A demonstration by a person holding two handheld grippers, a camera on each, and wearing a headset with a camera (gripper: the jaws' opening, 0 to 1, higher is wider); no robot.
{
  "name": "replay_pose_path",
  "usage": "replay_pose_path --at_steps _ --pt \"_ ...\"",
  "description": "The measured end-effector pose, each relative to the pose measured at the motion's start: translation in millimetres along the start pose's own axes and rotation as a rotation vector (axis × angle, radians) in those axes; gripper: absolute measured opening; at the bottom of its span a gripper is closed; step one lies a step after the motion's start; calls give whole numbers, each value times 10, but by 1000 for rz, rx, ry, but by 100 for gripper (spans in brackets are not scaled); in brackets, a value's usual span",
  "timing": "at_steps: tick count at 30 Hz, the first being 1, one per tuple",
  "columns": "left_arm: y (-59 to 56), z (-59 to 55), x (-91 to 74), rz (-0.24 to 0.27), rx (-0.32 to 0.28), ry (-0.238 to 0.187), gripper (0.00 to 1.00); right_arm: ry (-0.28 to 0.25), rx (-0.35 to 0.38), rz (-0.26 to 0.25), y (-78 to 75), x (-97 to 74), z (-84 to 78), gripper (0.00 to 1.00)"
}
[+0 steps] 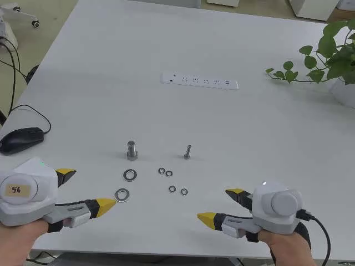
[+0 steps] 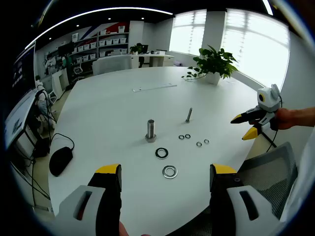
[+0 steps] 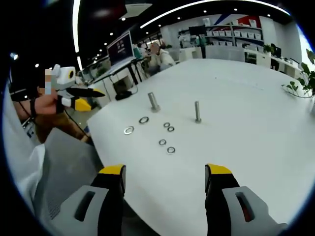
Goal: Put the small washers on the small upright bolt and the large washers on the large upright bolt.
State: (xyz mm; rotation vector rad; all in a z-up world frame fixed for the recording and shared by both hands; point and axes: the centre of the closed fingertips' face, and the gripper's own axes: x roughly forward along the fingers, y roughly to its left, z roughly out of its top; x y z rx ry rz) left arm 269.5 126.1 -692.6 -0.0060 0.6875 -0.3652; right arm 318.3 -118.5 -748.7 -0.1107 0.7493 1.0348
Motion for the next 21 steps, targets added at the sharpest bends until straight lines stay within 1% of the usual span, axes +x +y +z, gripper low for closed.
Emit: replay_pose_path --at_steps 9,21 --pt "-31 -55 -21 0 -8 3 73 8 2 0 13 -17 -66 67" --pt "-48 -41 -19 0 -8 -1 73 8 -3 5 17 -16 -59 67"
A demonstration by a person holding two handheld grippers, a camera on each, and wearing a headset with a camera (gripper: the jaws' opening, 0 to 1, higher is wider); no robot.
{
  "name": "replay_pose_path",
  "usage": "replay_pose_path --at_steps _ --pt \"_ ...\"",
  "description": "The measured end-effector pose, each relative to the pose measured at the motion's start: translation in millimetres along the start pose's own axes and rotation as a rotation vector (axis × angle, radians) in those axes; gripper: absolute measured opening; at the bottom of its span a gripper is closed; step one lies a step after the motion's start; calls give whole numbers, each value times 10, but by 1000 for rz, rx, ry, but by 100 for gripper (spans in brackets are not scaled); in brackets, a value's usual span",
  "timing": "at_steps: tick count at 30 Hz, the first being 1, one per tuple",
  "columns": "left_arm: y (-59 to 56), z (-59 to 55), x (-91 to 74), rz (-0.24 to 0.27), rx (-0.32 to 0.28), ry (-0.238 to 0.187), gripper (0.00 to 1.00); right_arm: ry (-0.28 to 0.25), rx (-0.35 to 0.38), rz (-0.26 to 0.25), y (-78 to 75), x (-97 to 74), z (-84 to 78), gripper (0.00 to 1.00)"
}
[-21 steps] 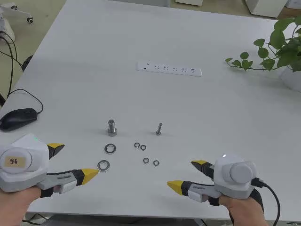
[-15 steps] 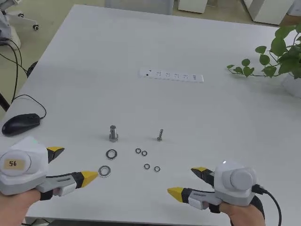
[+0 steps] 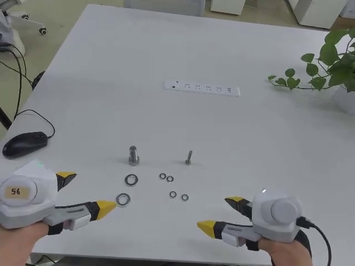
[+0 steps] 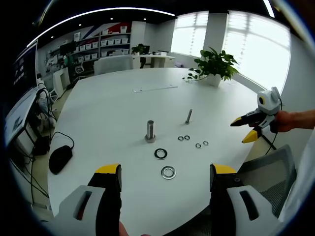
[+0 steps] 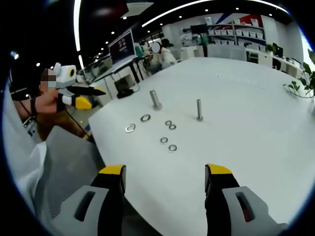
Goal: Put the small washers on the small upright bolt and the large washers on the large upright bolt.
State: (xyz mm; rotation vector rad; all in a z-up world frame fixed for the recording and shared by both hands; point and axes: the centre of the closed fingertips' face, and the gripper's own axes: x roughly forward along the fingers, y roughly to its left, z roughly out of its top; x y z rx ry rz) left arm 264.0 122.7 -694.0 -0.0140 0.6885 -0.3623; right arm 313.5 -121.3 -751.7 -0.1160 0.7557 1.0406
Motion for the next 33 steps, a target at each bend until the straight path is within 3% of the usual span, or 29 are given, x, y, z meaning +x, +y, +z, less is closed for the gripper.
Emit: replay_pose_path --at_steps 20,33 --pt "16 9 -2 0 6 2 73 25 -19 -5 -40 -27 -30 67" --pt "7 -61 -23 1 -2 10 73 55 -30 -18 -60 -25 -93 64"
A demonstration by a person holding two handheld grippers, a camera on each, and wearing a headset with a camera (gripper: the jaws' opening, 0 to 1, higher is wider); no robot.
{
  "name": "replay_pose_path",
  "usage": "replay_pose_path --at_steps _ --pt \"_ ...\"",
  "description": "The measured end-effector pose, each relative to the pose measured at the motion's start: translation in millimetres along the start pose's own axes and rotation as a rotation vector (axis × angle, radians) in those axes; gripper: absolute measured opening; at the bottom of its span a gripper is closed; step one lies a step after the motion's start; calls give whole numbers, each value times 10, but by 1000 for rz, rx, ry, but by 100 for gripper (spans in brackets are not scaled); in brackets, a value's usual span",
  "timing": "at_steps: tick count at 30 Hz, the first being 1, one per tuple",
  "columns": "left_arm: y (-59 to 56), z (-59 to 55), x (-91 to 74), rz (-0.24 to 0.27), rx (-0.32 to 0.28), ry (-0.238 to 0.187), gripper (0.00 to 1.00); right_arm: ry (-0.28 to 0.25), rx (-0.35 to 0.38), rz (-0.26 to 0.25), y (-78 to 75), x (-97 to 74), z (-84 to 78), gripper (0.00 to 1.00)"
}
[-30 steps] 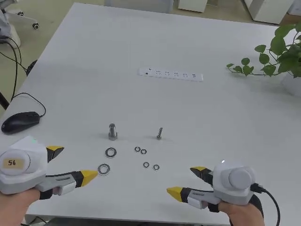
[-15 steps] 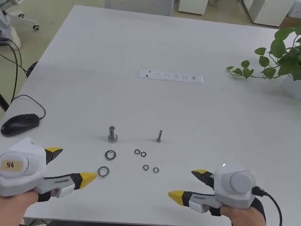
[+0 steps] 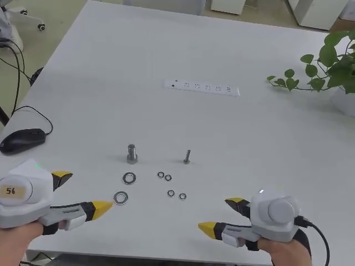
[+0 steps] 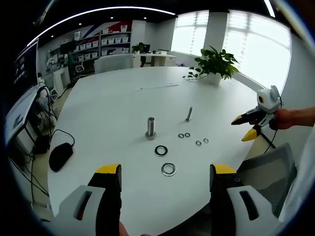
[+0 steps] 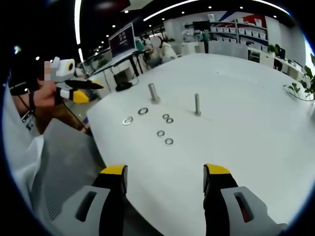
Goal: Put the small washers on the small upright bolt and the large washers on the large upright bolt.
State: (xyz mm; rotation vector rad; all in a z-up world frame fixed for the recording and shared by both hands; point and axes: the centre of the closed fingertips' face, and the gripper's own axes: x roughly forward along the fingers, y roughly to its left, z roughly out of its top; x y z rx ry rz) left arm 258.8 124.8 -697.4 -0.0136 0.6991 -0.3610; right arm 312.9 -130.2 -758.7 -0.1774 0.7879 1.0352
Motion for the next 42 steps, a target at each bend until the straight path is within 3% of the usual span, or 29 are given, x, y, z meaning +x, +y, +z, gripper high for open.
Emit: replay_pose_path --at_steps 4,7,13,16,18,29,42 --pt "-5 -6 -13 4 -6 -2 73 21 1 -8 -30 51 -41 54" --pt "-2 -3 -22 8 -6 -4 73 47 -14 1 -41 117 -62 53" --pt "9 2 -45 17 -12 -8 73 106 -97 8 -95 264 -23 47" --pt "11 -2 -49 20 -14 -9 72 163 -168 2 -152 379 -17 42" --pt "10 -4 -50 22 -17 -11 72 193 -215 30 -137 461 -3 38" --pt "7 -16 -70 32 -25 -11 72 246 -328 78 -81 808 153 26" --pt "28 -18 -97 42 -31 -16 72 356 -472 110 -71 1018 64 21"
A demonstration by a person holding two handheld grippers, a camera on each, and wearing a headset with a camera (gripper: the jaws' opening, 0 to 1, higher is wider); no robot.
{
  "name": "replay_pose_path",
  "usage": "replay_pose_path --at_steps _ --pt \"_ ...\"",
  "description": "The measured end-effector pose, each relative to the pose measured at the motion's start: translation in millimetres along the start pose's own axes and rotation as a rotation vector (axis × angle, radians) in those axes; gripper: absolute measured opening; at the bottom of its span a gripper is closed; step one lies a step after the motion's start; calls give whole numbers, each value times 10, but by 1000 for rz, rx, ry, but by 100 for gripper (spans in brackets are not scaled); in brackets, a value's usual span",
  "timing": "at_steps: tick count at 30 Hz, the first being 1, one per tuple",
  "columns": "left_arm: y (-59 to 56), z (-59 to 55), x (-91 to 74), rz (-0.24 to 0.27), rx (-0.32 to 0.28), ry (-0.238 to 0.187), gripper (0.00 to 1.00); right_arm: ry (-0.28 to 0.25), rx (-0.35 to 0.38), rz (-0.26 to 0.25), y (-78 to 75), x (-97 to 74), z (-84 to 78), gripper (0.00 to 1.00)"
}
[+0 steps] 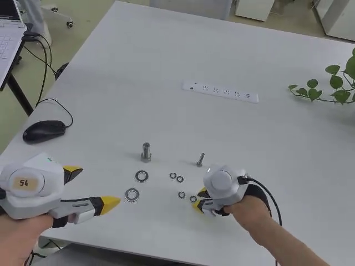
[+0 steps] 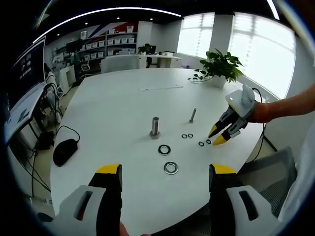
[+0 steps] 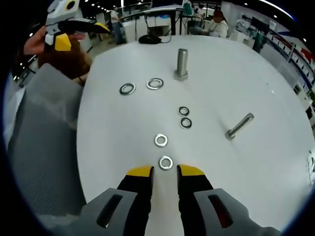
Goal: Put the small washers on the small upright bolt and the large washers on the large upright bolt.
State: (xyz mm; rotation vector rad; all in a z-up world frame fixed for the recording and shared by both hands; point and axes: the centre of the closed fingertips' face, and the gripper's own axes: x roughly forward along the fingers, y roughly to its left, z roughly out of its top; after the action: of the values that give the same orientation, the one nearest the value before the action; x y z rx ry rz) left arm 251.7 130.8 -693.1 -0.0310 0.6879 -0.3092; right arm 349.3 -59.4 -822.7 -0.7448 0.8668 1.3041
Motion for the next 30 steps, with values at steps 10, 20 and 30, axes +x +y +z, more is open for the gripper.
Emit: replay_pose_path --at_steps 10,20,30 --pt "8 8 8 0 1 -2 72 20 -31 19 -11 23 22 21" --pt "-21 17 19 -6 5 -4 71 84 -84 24 -32 46 45 17" --pt "5 34 8 -2 4 -10 71 105 -113 17 -40 46 55 14"
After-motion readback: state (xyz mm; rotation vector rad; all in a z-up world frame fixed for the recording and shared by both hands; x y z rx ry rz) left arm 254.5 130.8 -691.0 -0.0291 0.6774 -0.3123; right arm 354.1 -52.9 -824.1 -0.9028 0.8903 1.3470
